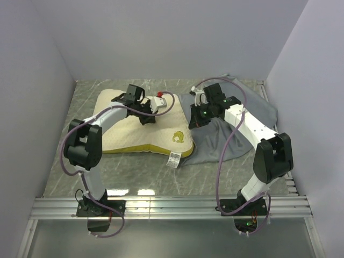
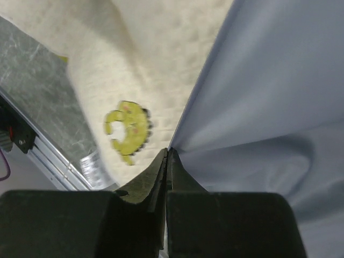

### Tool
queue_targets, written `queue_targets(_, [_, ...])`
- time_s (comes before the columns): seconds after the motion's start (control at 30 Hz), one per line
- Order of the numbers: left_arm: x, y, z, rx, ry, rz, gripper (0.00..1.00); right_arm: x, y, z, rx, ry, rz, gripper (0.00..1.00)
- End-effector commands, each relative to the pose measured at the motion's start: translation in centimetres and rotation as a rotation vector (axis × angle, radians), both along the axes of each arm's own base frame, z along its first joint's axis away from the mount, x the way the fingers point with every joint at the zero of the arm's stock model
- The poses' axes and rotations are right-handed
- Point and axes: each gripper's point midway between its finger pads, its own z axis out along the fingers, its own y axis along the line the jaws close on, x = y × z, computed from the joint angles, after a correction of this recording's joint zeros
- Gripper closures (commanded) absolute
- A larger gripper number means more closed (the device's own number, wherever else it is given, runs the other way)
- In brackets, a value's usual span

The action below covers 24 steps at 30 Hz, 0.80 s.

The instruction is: Put the pillow into the pillowcase

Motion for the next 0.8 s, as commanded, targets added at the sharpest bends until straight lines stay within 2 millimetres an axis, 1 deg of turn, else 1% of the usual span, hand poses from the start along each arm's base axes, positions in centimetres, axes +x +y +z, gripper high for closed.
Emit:
queue_targets(0.0, [6.0, -2.1, 2.5, -0.065, -0.213, 0.188, 1.0, 1.8, 0.8, 1.4, 0.017, -0.038, -0.001, 1.0])
queue_targets(0.03, [6.8, -1.5, 2.1, -0.02, -0.243, 0.263, 1.0, 2.0, 1.0, 1.1, 0.014, -0.027, -0.003, 1.0])
queue_targets(0.07, [7.1, -1.1, 0.9, 0.001, -0.235, 0.306, 1.0, 2.3, 1.1, 1.4, 0.018, -0.031, -0.002, 1.0])
queue_targets(0.1, [7.5, -0.8, 0.8, 0.001, -0.234, 0.359, 1.0, 2.3, 1.1, 1.4, 0.018, -0.026, -0.004, 1.0])
queue_targets(0.13, [8.3, 0.2, 0.7, 0.019, -0.253, 0.423, 1.0, 2.2, 1.1, 1.3, 0.014, -0.019, -0.003, 1.0])
queue_targets(0.17, [8.4, 0.7, 0.3, 0.026, -0.248, 0.447, 1.0, 2.2, 1.0, 1.2, 0.01, -0.017, -0.003, 1.0])
queue_targets(0.2, [8.5, 1.3, 0.3, 0.022, -0.239, 0.482, 1.0, 2.0, 0.9, 1.2, 0.005, -0.016, -0.005, 1.0])
queue_targets(0.23, [8.6, 2.3, 0.2, 0.01, -0.217, 0.517, 1.0, 1.9, 0.7, 1.4, 0.005, -0.015, -0.011, 1.0])
queue_targets(0.3, [8.5, 2.6, 0.6, -0.051, -0.135, 0.578, 1.0, 1.6, 0.9, 1.3, 0.02, 0.001, -0.015, 1.0])
queue_targets(0.33, [8.6, 3.1, 0.8, -0.077, -0.104, 0.611, 1.0, 1.5, 1.2, 1.2, 0.034, 0.015, -0.019, 1.0])
queue_targets(0.37, [8.3, 2.7, 1.7, -0.15, -0.042, 0.661, 1.0, 1.3, 1.7, 1.5, 0.062, 0.033, -0.01, 1.0])
queue_targets(0.43, [8.0, 2.7, 2.8, -0.223, 0.003, 0.708, 1.0, 1.5, 2.3, 1.9, 0.092, 0.057, -0.021, 1.0])
queue_targets(0.47, [7.7, 2.5, 4.0, -0.272, 0.028, 0.773, 1.0, 1.8, 2.7, 2.6, 0.112, 0.047, -0.019, 1.0])
queue_targets(0.5, [7.5, 2.4, 4.4, -0.286, 0.033, 0.803, 1.0, 1.8, 3.0, 3.2, 0.136, 0.047, -0.012, 1.0])
queue_targets(0.53, [6.9, 1.7, 5.3, -0.303, 0.03, 0.822, 1.0, 1.8, 3.6, 3.8, 0.158, 0.046, -0.009, 1.0])
queue_targets(0.57, [6.8, 1.3, 5.7, -0.328, 0.052, 0.871, 1.0, 2.1, 4.0, 4.7, 0.179, 0.034, -0.006, 1.0])
queue_targets(0.67, [5.4, -1.3, 7.0, -0.433, 0.138, 0.87, 1.0, 1.8, 5.7, 5.6, 0.225, 0.051, 0.028, 1.0])
queue_targets(0.7, [5.2, -2.0, 7.3, -0.451, 0.15, 0.87, 1.0, 1.7, 6.0, 5.5, 0.227, 0.06, 0.032, 1.0])
queue_targets(0.73, [4.8, -3.5, 7.4, -0.468, 0.172, 0.848, 1.0, 1.7, 6.5, 4.9, 0.225, 0.078, 0.038, 1.0])
queue_targets(0.77, [4.5, -4.2, 7.4, -0.494, 0.207, 0.854, 1.0, 1.9, 6.7, 4.8, 0.225, 0.081, 0.038, 1.0])
